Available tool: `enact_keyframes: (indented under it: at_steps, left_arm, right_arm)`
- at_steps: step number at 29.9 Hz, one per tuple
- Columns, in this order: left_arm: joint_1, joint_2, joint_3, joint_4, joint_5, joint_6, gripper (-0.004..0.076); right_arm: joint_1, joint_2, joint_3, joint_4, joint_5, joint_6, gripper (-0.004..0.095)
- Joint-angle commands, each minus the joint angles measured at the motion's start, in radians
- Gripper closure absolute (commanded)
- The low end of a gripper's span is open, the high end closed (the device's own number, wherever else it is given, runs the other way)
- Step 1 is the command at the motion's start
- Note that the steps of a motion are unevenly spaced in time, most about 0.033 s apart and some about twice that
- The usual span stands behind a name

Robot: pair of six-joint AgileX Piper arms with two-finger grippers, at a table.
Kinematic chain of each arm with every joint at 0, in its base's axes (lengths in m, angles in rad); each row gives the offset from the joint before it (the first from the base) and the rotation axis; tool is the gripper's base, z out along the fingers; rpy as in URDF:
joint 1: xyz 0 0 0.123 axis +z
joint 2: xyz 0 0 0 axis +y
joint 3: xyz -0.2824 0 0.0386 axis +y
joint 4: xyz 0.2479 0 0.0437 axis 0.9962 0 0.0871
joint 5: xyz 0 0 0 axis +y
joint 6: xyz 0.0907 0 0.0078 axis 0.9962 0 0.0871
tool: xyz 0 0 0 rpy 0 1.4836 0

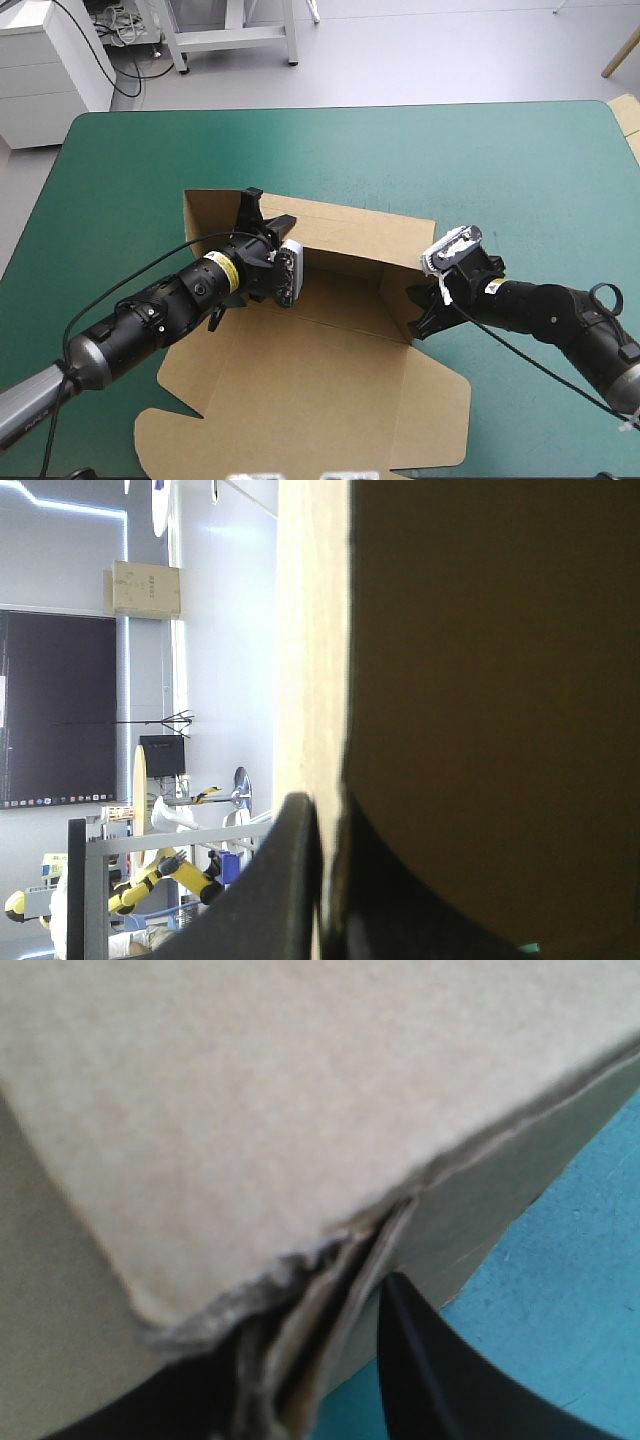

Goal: Fold the box

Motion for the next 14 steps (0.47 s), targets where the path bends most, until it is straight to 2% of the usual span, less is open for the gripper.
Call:
enact_keyframes:
  at_steps: [1, 9, 14]
  left_arm:
    - [-0.029, -0.010, -0.018, -0.024, -0.071, -0.017, 0.0731]
    - [-0.029, -0.010, -0.018, -0.024, -0.149, -0.009, 0.0731]
    - [-0.030, -0.010, -0.025, -0.052, -0.129, -0.057, 0.0731]
  right_arm:
    - [0.031, -0.010, -0.030, 0.072, 0.002, -0.033, 0.0795]
    - [0.031, -0.010, -0.030, 0.079, 0.035, -0.033, 0.0923]
    - [0.031, -0.008, -0.050, 0.004, 0.032, 0.009, 0.0928]
